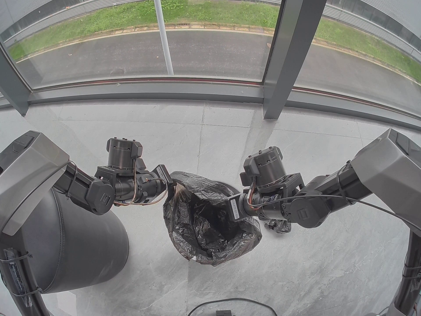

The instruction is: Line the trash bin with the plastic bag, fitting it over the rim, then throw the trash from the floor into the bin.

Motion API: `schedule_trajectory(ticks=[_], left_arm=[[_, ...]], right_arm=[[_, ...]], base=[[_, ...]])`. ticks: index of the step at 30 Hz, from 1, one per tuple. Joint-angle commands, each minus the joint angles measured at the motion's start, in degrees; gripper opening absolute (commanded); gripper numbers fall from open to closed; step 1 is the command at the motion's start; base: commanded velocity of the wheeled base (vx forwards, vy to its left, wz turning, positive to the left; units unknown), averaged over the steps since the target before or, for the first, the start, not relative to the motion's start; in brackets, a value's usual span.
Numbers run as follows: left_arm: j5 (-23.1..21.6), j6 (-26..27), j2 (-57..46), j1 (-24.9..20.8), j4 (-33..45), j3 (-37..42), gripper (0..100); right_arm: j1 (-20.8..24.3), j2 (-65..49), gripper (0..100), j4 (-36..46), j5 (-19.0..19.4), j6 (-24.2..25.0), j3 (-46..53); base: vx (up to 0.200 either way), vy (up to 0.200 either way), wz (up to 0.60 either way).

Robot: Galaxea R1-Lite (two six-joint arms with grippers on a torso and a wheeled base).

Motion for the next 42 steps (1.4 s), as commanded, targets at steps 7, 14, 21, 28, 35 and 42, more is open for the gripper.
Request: schedule_trajectory(ticks=[7, 14, 21, 28, 35, 42], left_arm=[[-0.3, 0.2, 2.1, 0.9, -3.9, 0.0, 0], [-0.6, 3.0, 3.1, 0.8, -5.2, -1.4, 0], [-1.3, 3.6, 3.9, 0.7, -5.4, -1.7, 0], [-4.0, 3.7, 3.9, 0.8, -5.4, -1.9, 0], [-4.1, 5.4, 4.6, 0.8, -5.5, -1.9, 0], [-4.1, 5.9, 6.7, 1.2, -7.4, -2.2, 0]], right_arm=[[-2.5, -2.7, 0, -1.5, -1.7, -2.3, -0.3], [-3.2, -0.5, 0, -5.5, -1.7, -3.7, -1.3], [-5.0, 1.4, 0, -5.5, -3.2, -4.3, -3.7], [-7.0, 3.8, 0, -5.5, -3.4, -5.4, -6.0], [-8.2, 6.1, 0, -5.5, -3.4, -5.5, -7.9], [-8.2, 8.4, 0, -5.7, -3.4, -5.5, -8.7]], base=[[0.000, 0.000, 0.00], [0.000, 0.000, 0.00], [0.000, 0.000, 0.00], [0.000, 0.000, 0.00], [0.000, 0.000, 0.00], [0.000, 0.000, 0.00]])
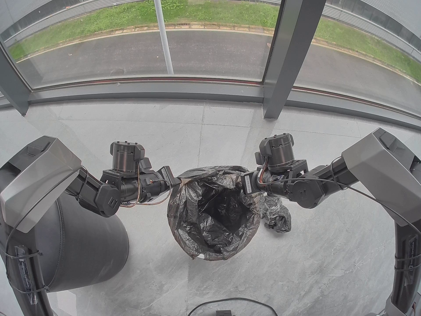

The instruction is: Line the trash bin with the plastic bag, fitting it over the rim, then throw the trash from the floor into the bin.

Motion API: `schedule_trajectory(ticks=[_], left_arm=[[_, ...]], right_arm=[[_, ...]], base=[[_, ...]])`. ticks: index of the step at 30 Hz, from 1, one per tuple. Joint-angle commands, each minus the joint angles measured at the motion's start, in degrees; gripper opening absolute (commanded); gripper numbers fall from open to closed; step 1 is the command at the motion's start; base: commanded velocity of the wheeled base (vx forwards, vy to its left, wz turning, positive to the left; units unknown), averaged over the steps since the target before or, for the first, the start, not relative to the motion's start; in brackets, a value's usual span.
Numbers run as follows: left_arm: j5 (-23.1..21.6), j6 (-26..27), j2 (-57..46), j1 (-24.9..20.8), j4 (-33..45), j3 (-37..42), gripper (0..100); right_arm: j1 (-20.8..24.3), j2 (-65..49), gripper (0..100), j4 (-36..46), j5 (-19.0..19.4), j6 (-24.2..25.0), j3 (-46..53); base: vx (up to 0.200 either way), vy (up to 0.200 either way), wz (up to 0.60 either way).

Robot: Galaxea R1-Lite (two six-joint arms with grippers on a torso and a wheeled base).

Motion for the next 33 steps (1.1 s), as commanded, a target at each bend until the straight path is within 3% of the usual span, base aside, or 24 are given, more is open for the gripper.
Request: schedule_trajectory(ticks=[1, 8, 25, 33], left_arm=[[0.0, 0.1, 1.9, 0.6, -1.0, -0.2, 0], [0.0, 0.2, 3.7, 1.7, -2.5, -0.9, 0], [-0.2, 0.1, 5.5, 1.9, -2.7, -1.2, 0], [-5.6, 0.1, 5.6, 1.6, -1.8, -1.1, 0]], right_arm=[[-0.1, 2.1, 0, -0.2, 0.0, 0.0, -0.4], [0.0, 4.3, 0, -3.9, 0.0, 0.0, -0.4], [-0.1, 5.4, 0, -4.1, 0.1, 0.5, -0.9], [-0.3, 5.8, 0, -6.7, 0.2, 0.7, -0.8]], base=[[0.000, 0.000, 0.00], [0.000, 0.000, 0.00], [0.000, 0.000, 0.00], [0.000, 0.000, 0.00]])
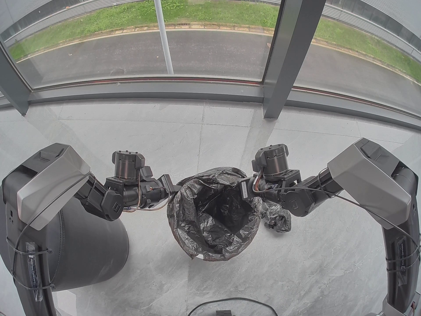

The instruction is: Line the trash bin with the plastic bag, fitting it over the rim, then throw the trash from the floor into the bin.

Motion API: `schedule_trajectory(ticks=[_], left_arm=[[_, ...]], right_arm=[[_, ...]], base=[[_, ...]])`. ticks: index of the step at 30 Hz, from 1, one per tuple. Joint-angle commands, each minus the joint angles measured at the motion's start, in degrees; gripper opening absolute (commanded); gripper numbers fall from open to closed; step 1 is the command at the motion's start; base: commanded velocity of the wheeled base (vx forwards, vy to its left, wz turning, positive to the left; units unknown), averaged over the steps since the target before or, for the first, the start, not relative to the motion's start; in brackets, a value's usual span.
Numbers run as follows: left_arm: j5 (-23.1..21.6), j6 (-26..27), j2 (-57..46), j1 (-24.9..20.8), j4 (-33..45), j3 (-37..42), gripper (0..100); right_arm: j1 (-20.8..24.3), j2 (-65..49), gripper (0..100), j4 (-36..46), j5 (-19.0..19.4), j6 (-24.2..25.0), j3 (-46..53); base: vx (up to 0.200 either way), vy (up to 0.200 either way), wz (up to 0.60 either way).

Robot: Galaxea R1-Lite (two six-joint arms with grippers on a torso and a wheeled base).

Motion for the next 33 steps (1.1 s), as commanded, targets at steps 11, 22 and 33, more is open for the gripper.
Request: schedule_trajectory(ticks=[11, 22, 33], left_arm=[[-0.1, 0.1, -1.6, -1.0, 7.3, -0.8, 100], [1.0, 3.5, -3.9, -1.1, 9.6, 0.1, 100], [1.0, 2.4, -10.5, -2.5, 9.7, 4.4, 100]], right_arm=[[0.0, 0.8, 100, -1.6, -0.1, -0.1, 0.1], [-0.1, -1.9, 100, -1.9, -0.3, 0.6, 0.7], [0.0, -9.9, 100, -1.7, -0.7, 1.9, 9.3]], base=[[0.000, 0.000, 0.00], [0.000, 0.000, 0.00], [0.000, 0.000, 0.00]])
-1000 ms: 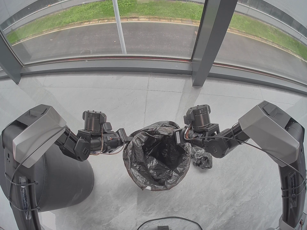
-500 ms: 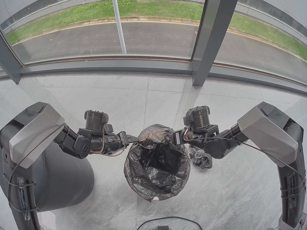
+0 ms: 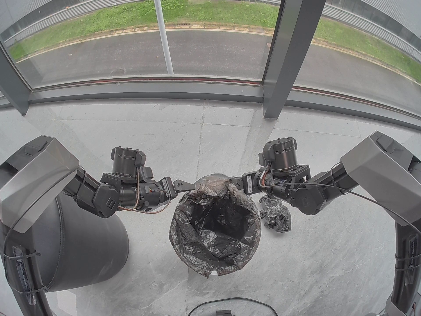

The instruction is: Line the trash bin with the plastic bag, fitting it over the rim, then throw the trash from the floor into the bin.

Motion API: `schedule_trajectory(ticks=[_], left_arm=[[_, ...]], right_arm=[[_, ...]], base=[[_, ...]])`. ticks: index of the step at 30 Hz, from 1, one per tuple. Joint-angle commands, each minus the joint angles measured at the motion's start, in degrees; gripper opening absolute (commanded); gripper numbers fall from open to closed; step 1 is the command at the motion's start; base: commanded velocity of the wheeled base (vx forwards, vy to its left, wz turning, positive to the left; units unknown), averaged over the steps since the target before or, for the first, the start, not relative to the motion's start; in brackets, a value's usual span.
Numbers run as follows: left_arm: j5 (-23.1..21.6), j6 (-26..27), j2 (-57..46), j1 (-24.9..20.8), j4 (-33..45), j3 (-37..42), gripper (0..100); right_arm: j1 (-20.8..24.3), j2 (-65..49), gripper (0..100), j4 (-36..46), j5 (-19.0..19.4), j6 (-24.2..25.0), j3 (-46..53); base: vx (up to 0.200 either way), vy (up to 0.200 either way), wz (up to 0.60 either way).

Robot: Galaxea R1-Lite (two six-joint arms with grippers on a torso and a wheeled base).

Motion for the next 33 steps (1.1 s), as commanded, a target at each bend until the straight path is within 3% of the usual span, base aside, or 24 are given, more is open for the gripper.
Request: schedule_trajectory(ticks=[1, 9, 10, 16, 19, 22, 25, 27, 28, 29, 33], left_arm=[[0.0, -0.6, -4.3, -0.6, -0.1, 1.9, 100], [-0.1, -4.1, -9.2, -1.4, -0.1, 5.2, 100], [-0.1, -6.2, -10.9, -1.5, -0.3, 7.7, 100], [0.0, -7.5, -12.0, -1.5, -0.6, 12.4, 100], [0.3, -7.4, -11.4, -1.5, -1.9, 13.5, 100], [3.9, -7.0, -11.6, -2.0, -3.5, 14.0, 100], [5.2, -5.9, -11.6, -2.0, -4.7, 14.7, 100], [5.0, -5.5, -11.6, -2.0, -5.9, 15.3, 100], [5.0, -5.5, -11.6, -2.0, -5.9, 15.3, 100], [5.0, -5.5, -11.4, -2.0, -6.6, 15.7, 100], [4.9, -5.5, -11.3, -2.0, -7.0, 15.8, 100]], right_arm=[[0.0, -4.6, 100, 0.2, 0.1, 0.0, 4.4], [-0.3, -7.8, 100, -0.6, 0.5, 2.2, 14.2], [-1.4, -8.9, 100, -0.5, 0.8, 4.8, 16.3], [-6.0, -8.1, 100, -0.6, 2.0, 5.5, 17.9], [-9.5, -4.9, 100, -0.4, 6.9, 3.7, 13.7], [-12.8, 0.7, 100, 1.2, 8.5, -0.4, 4.7], [-14.0, 4.7, 100, 4.0, 8.9, -3.9, -1.5], [-14.8, 6.7, 100, 8.5, 11.4, -7.1, -6.0], [-14.8, 6.7, 100, 8.5, 11.4, -7.1, -6.0], [-14.9, 7.6, 100, 11.1, 13.8, -8.1, -8.4], [-15.1, 10.0, 100, 14.8, 14.7, -8.7, -13.3]], base=[[0.000, 0.000, 0.00], [0.000, 0.000, 0.00], [0.000, 0.000, 0.00], [0.000, 0.000, 0.00], [0.000, 0.000, 0.00], [0.000, 0.000, 0.00], [0.000, 0.000, 0.00], [0.000, 0.000, 0.00], [0.000, 0.000, 0.00], [0.000, 0.000, 0.00], [0.000, 0.000, 0.00]])
